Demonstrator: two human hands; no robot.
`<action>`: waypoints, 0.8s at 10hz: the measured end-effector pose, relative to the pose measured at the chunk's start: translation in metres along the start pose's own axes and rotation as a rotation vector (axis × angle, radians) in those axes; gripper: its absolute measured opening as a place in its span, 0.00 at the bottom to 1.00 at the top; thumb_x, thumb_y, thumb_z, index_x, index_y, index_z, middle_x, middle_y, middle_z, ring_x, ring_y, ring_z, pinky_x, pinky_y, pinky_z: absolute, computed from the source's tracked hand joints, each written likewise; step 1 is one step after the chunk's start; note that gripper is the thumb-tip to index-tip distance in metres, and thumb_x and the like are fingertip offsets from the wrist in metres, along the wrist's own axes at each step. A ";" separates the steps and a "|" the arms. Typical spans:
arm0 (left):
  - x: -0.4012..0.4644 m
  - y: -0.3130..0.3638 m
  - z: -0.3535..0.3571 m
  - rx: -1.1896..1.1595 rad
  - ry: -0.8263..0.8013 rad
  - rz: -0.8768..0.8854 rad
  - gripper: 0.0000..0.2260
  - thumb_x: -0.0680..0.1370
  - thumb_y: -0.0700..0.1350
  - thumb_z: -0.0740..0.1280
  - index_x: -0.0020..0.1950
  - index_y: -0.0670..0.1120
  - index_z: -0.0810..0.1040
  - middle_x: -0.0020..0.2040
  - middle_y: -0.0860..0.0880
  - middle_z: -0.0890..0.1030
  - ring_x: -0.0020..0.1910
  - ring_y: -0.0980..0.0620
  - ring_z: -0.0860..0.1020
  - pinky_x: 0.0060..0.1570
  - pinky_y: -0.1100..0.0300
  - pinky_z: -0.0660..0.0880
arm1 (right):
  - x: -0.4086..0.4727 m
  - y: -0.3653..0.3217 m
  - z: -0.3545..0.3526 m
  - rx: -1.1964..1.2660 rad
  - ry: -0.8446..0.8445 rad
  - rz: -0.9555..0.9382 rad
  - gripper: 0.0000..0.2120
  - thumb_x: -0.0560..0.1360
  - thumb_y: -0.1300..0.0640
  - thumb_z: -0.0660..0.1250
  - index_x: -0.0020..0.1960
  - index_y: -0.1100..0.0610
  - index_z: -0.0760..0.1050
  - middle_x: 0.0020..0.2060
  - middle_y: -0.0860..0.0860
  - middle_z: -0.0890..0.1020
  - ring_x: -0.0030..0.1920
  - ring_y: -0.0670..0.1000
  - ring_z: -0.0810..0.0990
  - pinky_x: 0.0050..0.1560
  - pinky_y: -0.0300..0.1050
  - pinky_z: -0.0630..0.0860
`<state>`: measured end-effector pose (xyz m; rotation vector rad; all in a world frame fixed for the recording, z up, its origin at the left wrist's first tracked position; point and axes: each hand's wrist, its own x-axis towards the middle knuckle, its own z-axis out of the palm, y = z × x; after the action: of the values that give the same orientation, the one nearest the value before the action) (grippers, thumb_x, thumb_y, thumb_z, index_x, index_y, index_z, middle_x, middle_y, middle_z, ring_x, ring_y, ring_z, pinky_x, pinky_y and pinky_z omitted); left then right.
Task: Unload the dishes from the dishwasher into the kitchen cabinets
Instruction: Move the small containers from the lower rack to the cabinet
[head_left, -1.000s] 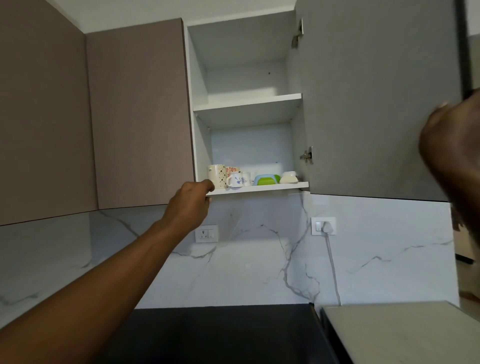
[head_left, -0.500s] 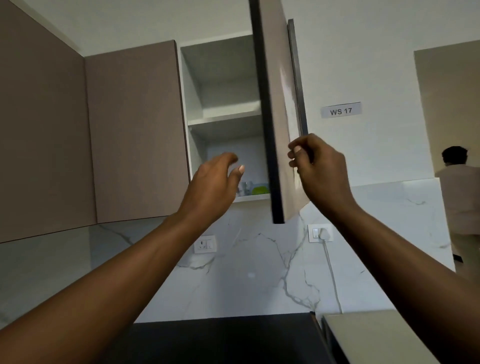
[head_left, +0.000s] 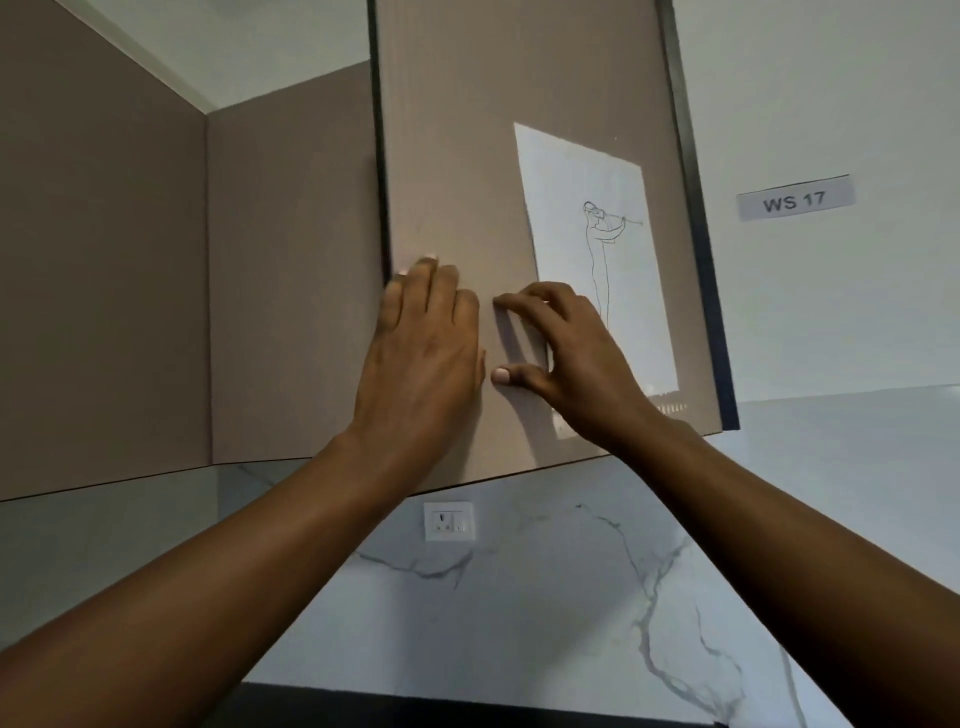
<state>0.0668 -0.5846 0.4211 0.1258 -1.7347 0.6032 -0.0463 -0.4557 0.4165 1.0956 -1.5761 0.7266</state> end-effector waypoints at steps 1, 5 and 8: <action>0.007 -0.007 0.029 -0.030 -0.067 -0.062 0.19 0.76 0.48 0.66 0.64 0.41 0.70 0.66 0.41 0.68 0.66 0.43 0.66 0.65 0.51 0.65 | 0.008 0.015 0.027 -0.121 -0.041 -0.114 0.32 0.69 0.49 0.74 0.70 0.49 0.67 0.68 0.49 0.68 0.64 0.50 0.68 0.54 0.44 0.76; 0.009 -0.011 0.128 -0.291 -0.153 -0.234 0.16 0.76 0.32 0.62 0.64 0.34 0.72 0.64 0.32 0.68 0.64 0.32 0.66 0.58 0.38 0.71 | 0.014 0.062 0.101 -0.242 -0.137 -0.239 0.33 0.66 0.57 0.77 0.69 0.52 0.70 0.73 0.54 0.65 0.68 0.55 0.66 0.50 0.46 0.76; 0.015 -0.028 0.188 -0.507 -0.207 -0.270 0.17 0.77 0.38 0.65 0.65 0.37 0.70 0.67 0.34 0.66 0.66 0.35 0.64 0.62 0.40 0.68 | 0.024 0.090 0.148 -0.343 -0.044 -0.070 0.37 0.56 0.53 0.82 0.62 0.58 0.74 0.65 0.61 0.72 0.65 0.62 0.70 0.55 0.56 0.73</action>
<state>-0.0915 -0.6908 0.4191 0.0644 -1.9768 -0.0578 -0.1893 -0.5550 0.4049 0.9112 -1.6189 0.3694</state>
